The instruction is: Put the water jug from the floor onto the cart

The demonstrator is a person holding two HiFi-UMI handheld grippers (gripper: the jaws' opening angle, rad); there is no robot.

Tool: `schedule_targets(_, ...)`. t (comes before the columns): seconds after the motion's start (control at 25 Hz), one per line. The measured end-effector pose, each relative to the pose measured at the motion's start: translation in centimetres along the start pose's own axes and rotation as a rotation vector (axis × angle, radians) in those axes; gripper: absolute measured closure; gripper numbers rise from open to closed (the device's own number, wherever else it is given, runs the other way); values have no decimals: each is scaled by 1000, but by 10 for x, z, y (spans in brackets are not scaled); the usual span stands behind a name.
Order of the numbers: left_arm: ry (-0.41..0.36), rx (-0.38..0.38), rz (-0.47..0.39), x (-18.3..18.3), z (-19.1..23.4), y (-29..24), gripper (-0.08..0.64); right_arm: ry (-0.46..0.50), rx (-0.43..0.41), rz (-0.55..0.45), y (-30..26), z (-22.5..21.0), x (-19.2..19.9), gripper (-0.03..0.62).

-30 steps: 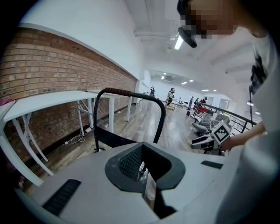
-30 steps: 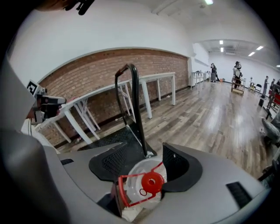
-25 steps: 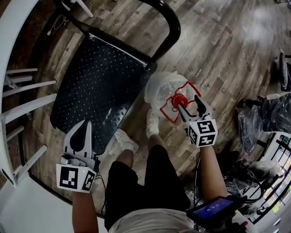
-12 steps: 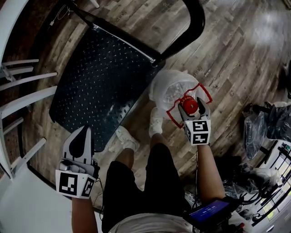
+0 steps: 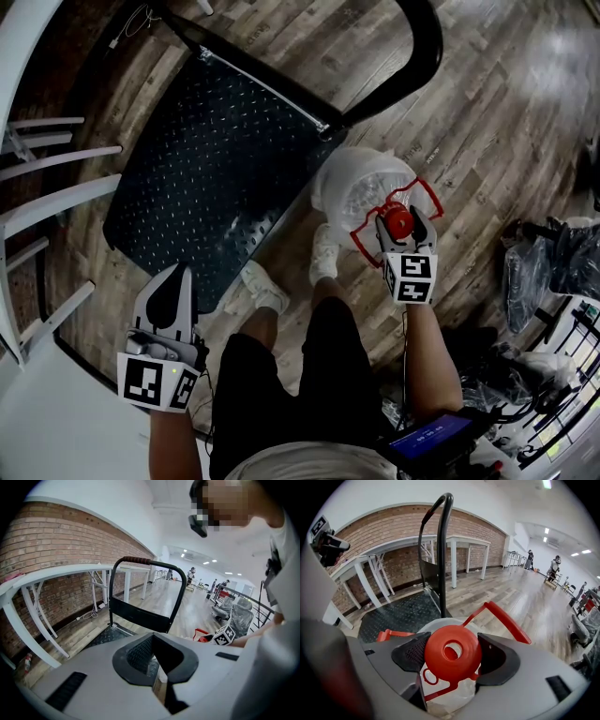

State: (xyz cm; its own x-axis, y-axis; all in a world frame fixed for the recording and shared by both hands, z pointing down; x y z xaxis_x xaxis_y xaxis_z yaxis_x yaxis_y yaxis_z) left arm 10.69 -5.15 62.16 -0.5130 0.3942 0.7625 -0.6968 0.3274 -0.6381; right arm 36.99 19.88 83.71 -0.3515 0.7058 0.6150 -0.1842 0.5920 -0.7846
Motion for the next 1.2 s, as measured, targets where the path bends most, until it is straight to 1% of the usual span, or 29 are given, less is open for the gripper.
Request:
schedule_targets(0.2, 2, -7, -12, -5, 2, 5, 560, -18, 17, -23, 12, 0, 1, 278)
schedule_targets(0.4, 6, -17, -44, -19, 2, 17, 560, -22, 11, -51, 48, 6, -21, 278)
schedule_targets(0.68, 20, -30, -126, -58, 8, 50, 560, -41, 29, -67, 118, 17, -77, 278)
schedule_targets(0.88, 8, -45, -159, -73, 18, 88, 560, -32, 42, -108, 171, 32, -120, 278)
schedule_targets(0.96, 16, -52, -163, -76, 24, 107, 560, -26, 42, -115, 193, 40, -134, 278)
schedule_targets(1.2, 55, -117, -230, -90, 47, 149, 560, 5, 22, -143, 228, 58, -178, 278)
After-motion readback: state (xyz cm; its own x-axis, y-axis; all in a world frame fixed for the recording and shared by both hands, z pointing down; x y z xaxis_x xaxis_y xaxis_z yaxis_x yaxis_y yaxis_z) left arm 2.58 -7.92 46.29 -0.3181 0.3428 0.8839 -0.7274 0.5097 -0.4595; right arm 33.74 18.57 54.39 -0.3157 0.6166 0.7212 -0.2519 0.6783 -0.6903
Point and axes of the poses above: the fingertips, and each gripper's own axes: y backward along the fingers, z to its left, x out of its underside, the point moved 1 cm from there along y, backward along the fingers, and after that the axes turned 8 degrees about -x, right-handed, at the moved point
